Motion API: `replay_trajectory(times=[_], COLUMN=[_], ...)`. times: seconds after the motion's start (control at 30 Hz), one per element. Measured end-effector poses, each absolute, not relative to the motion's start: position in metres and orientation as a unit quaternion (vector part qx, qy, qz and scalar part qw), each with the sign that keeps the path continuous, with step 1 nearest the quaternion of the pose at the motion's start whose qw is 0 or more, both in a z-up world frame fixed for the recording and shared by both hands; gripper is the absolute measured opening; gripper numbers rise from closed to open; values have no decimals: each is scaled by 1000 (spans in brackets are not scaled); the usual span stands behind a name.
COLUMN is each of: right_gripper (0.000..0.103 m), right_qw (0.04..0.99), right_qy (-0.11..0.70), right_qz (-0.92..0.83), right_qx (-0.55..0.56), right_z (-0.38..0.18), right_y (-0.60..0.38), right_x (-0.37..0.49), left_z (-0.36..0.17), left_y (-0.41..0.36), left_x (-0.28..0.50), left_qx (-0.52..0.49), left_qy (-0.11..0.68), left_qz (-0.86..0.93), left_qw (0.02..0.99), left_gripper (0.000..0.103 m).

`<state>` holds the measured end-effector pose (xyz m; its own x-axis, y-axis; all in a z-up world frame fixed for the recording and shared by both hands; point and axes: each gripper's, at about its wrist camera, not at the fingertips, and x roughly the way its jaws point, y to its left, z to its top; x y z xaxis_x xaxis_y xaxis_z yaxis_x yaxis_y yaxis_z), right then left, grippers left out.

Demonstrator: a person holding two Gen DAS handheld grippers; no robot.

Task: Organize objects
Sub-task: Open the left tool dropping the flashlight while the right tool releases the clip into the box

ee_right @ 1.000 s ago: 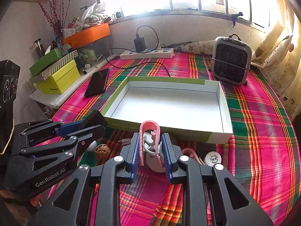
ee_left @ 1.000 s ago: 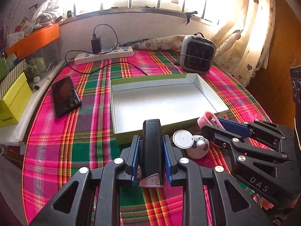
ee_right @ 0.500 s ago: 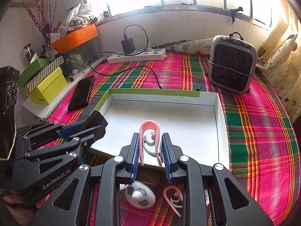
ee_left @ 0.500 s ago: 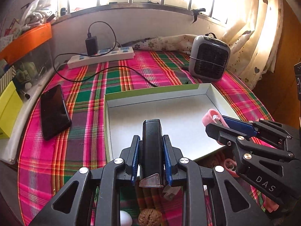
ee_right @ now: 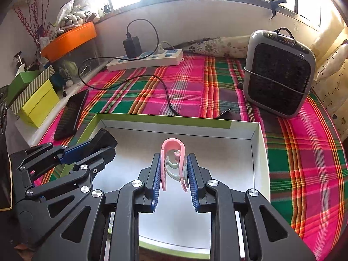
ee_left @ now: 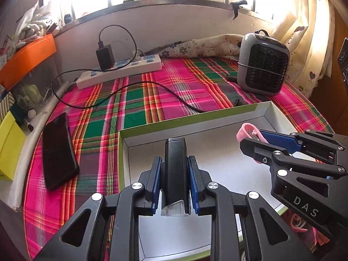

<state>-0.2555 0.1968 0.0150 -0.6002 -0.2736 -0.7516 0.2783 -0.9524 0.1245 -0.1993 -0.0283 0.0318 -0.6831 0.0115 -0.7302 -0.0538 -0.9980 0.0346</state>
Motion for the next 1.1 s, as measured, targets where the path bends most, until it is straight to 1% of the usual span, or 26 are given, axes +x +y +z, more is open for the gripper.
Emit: replay_trajectory(times=[0.17, 0.23, 0.33, 0.4, 0.5, 1.1], right_gripper=[24, 24, 24, 24, 24, 24], right_qw=[151, 149, 148, 146, 146, 135], right_qy=[10, 13, 16, 17, 19, 29], right_qz=[-893, -892, -891, -889, -888, -884], right_qx=[424, 427, 430, 433, 435, 447], right_z=[9, 7, 4, 1, -1, -9], right_y=[194, 193, 189, 187, 186, 180], right_x=[-264, -268, -272, -274, -276, -282], left_z=[25, 24, 20, 17, 13, 11], left_y=[-30, -30, -34, -34, -36, -35], left_x=[-206, -206, -210, -212, -215, -219], left_qx=[-401, -395, -409, -411, -420, -424], left_qy=[33, 47, 27, 37, 27, 32], left_qz=[916, 917, 912, 911, 907, 905], left_qw=[6, -5, 8, -2, 3, 3], left_gripper=[21, 21, 21, 21, 21, 22])
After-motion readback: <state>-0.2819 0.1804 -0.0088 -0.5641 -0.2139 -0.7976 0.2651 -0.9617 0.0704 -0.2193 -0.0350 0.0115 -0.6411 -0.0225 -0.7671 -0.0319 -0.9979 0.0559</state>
